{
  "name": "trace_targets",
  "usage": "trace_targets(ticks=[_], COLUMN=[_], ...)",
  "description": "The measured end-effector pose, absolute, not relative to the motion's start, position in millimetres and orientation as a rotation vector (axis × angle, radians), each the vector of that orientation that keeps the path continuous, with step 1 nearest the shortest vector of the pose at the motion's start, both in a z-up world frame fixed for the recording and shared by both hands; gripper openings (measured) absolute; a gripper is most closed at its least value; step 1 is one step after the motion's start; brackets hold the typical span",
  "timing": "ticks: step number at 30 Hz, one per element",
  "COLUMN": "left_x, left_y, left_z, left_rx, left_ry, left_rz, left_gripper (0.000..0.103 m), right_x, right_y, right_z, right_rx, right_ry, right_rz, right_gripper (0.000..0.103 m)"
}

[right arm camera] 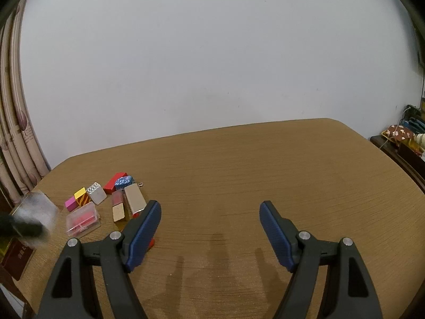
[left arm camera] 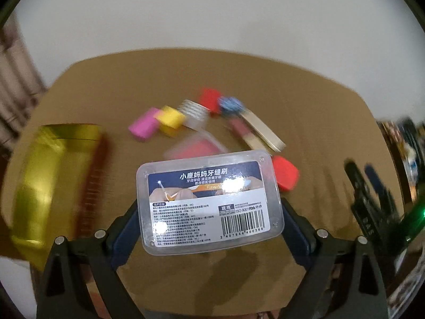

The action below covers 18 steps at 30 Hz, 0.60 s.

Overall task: Organize rigid objects
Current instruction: 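Carry the toothpick box into the gold tin and open the left tool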

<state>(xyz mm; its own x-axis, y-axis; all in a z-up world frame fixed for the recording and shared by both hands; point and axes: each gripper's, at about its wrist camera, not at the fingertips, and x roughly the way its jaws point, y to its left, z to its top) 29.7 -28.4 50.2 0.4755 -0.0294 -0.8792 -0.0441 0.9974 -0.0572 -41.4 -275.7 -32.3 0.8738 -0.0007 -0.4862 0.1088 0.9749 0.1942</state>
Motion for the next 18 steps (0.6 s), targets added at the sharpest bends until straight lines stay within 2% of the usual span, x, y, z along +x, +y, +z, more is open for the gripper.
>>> trace_targets(ticks=[4,9,18], left_x=[42.8,65.3,89.6], left_y=[48.7,140.6,206.3], left_z=[64.5,41.5,-15.0], left_rx=[-0.105,-0.295,-0.542], left_ry=[1.045,1.119,1.179], left_rz=[0.205,0.433,0.688], left_gripper=[0.092,0.092,0.092], right_x=[-39.7,-37.7,-34.7], right_y=[-274.3,-271.3,-265.8], right_z=[-33.3,-33.5,-33.3], right_rx=[0.211,0.203,0.199], right_ry=[0.516,0.525,0.532], right_rz=[-0.062,-0.071,-0.062], right_gripper=[0.079,0.079,0.079])
